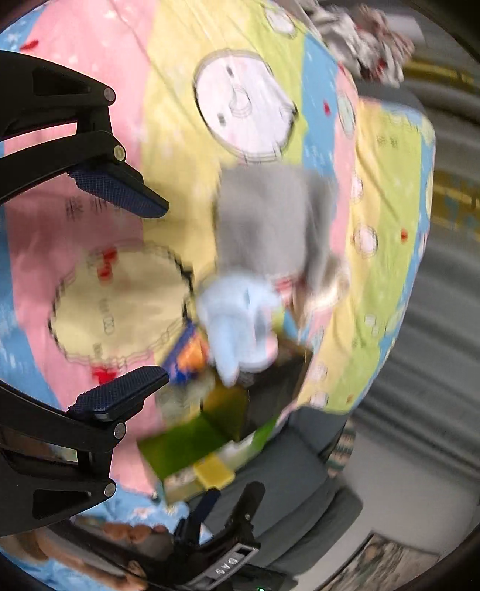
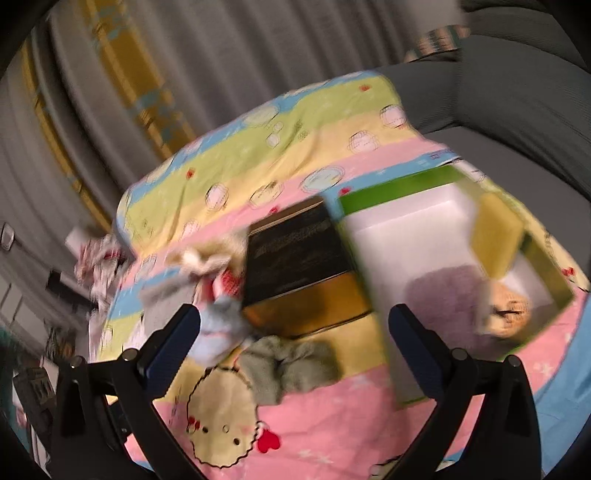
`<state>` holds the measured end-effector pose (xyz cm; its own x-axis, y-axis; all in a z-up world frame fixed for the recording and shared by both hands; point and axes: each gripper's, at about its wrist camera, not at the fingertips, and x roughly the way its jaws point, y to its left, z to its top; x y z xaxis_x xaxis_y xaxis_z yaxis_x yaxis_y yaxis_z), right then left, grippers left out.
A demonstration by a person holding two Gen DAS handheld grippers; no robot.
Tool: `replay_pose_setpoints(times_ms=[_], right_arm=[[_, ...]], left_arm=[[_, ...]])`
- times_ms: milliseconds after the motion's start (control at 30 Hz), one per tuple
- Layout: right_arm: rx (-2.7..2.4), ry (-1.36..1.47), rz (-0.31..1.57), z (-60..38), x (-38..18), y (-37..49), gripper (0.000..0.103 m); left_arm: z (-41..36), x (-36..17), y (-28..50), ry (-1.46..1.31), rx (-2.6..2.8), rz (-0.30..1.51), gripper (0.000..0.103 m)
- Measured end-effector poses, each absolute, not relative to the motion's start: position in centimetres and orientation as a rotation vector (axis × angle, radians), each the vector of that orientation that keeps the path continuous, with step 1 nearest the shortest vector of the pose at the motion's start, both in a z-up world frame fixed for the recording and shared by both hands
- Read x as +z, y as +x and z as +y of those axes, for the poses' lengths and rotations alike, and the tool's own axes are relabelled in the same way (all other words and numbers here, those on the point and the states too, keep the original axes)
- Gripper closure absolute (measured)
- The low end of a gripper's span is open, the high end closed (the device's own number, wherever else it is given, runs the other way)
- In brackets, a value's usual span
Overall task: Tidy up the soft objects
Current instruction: 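Grasp the light-blue plush elephant with the right gripper and lift it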
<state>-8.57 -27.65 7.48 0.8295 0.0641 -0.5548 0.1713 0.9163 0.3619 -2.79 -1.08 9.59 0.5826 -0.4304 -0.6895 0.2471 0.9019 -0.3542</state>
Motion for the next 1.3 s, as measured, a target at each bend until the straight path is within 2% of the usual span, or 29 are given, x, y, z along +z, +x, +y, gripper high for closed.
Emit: replay_pose_setpoints(times_ms=[200,333,533,600,700,733,767,800,933,1133,1300], right_arm=[[0.063,0.361,0.630,-22.3,6.0,-5.3,0.003],[0.090,0.314,0.650,-19.1,5.1,-2.5,0.015],[0.051,0.237,0.678,-16.4,3.8,1.4,0.015],[0.021,0.204,0.708,-16.0,3.0,2.6,0.019],[-0.041,0.201,0.715,-16.2,1.9,3.2,0.030],[-0.052,0.188,0.704,-16.3,1.8,3.2,0.040],[-0.088,0.160,0.698,-16.3,1.8,3.1,0.061],[-0.122,0.137,0.696,-16.3,1.8,3.1,0.067],[-0.087,0.218,0.658,-17.4,2.6,1.9,0.071],[0.110,0.305,0.595,-15.6,5.4,-2.5,0.071],[0.225,0.322,0.669,-12.4,4.6,-4.0,0.070]], left_arm=[[1.8,7.5,-2.3,-0.245,-0.283,0.855,0.021],[3.3,7.5,-2.1,-0.264,-0.246,0.832,0.021],[4.6,7.6,-2.5,-0.264,-0.225,0.832,0.021],[5.0,7.7,-2.4,-0.273,-0.221,0.829,0.021],[5.4,7.7,-2.2,-0.289,-0.215,0.830,0.021],[5.5,7.6,-2.1,-0.292,-0.213,0.834,0.021],[5.6,7.6,-2.1,-0.297,-0.209,0.840,0.021],[5.7,7.6,-2.0,-0.301,-0.206,0.845,0.021],[5.9,7.7,-2.0,-0.306,-0.198,0.848,0.021],[6.6,8.0,-2.0,-0.269,-0.137,0.840,0.021],[7.8,7.9,-1.9,-0.287,-0.101,0.856,0.021]])
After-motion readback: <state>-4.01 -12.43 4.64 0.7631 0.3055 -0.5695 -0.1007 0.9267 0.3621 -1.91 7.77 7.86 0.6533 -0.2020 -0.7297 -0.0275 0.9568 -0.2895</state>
